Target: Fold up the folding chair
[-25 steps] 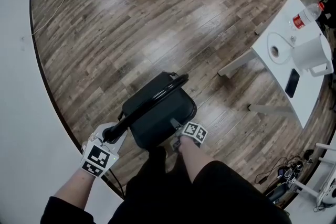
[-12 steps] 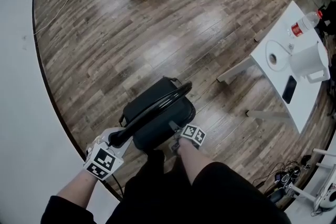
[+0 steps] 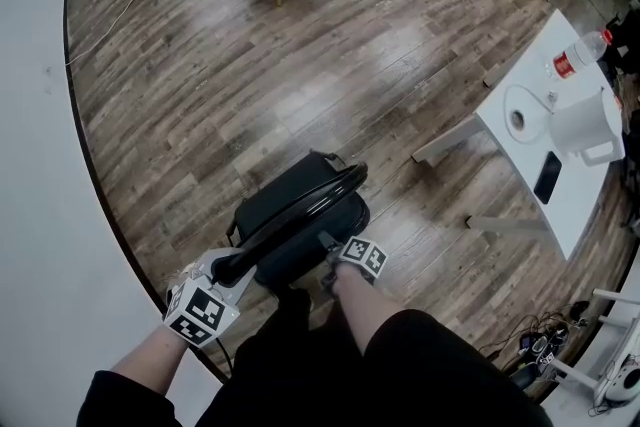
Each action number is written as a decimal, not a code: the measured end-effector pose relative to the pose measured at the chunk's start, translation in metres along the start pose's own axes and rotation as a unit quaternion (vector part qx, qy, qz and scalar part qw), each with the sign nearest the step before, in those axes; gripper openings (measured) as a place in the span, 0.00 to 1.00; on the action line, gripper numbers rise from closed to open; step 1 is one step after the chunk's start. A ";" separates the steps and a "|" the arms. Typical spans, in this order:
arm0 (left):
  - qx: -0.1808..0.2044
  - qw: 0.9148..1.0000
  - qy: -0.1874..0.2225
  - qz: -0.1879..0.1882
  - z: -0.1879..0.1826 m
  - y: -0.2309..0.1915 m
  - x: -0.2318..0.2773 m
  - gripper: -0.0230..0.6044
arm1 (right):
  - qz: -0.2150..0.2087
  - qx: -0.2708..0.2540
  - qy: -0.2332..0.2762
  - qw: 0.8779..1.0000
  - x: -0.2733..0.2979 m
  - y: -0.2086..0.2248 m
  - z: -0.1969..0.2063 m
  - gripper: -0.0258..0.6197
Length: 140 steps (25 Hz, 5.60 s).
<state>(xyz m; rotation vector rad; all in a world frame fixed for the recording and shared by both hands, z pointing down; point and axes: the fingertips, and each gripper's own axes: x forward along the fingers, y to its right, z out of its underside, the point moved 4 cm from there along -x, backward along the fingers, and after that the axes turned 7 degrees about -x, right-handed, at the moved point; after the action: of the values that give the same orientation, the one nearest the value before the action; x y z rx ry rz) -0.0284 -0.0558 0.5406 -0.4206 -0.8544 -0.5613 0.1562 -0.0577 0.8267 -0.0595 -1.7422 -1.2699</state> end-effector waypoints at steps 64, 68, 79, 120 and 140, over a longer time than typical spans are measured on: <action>0.006 1.000 -0.005 -0.023 -0.017 -0.011 -0.016 0.16 | 0.048 0.018 0.035 0.998 0.026 -0.140 -0.031 0.36; 0.012 1.000 -0.008 -0.019 -0.016 -0.010 -0.015 0.16 | 0.052 0.018 0.041 0.998 0.029 -0.145 -0.033 0.36; 0.004 1.000 0.000 -0.030 -0.021 -0.019 -0.015 0.17 | 0.047 0.017 0.047 0.998 0.033 -0.154 -0.039 0.35; 0.029 0.999 0.008 -0.023 -0.044 -0.052 -0.002 0.16 | -0.110 -0.158 0.017 0.981 -0.074 -0.224 -0.011 0.49; 0.017 1.000 0.018 -0.019 -0.043 -0.082 -0.003 0.16 | -0.191 -0.605 -0.015 0.773 -0.184 -0.330 -0.044 0.46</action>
<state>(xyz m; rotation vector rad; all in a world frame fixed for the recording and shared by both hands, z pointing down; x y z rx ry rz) -0.0556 -0.1427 0.5233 -0.3634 -0.8373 -0.5880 0.1125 -0.1592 0.4627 -0.4827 -0.6788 -2.5203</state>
